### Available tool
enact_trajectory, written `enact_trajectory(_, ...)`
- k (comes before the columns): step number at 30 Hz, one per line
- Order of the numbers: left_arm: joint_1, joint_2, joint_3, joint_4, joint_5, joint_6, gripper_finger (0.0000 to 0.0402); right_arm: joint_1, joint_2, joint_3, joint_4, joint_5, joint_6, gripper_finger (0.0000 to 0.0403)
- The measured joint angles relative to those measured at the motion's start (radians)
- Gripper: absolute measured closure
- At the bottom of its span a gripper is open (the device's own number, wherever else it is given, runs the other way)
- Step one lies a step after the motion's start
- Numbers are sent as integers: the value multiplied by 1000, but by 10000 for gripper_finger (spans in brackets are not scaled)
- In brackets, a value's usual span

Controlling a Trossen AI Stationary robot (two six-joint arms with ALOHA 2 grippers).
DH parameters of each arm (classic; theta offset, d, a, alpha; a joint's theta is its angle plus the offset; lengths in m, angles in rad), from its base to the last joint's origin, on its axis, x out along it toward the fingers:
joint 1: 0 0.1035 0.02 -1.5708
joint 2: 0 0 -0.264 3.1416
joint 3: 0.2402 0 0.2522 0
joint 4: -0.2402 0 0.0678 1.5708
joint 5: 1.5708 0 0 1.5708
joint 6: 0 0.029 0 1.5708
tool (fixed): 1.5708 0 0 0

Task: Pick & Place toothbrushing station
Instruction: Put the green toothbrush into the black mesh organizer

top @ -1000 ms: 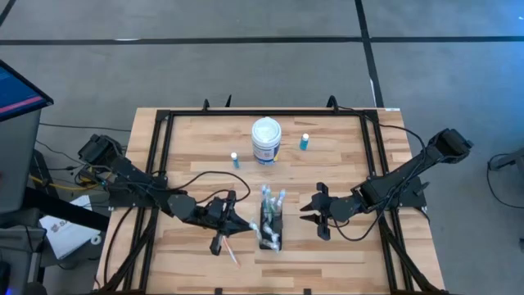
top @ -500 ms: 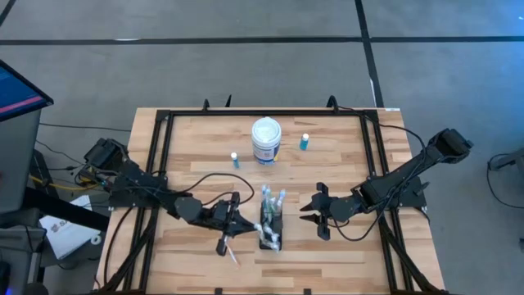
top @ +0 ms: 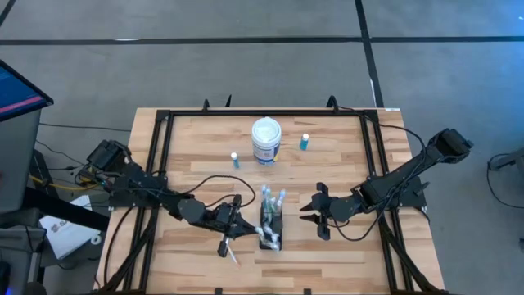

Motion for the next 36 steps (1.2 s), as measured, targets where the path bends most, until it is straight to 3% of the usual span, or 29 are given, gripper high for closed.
enact_trajectory(24, 2, 171, 0, 12, 1, -17, 401, 0, 0, 0, 0, 0, -1, 292)
enact_trajectory(36, 2, 166, 0, 16, 1, -27, 392, 0, 0, 0, 0, 0, -1, 292)
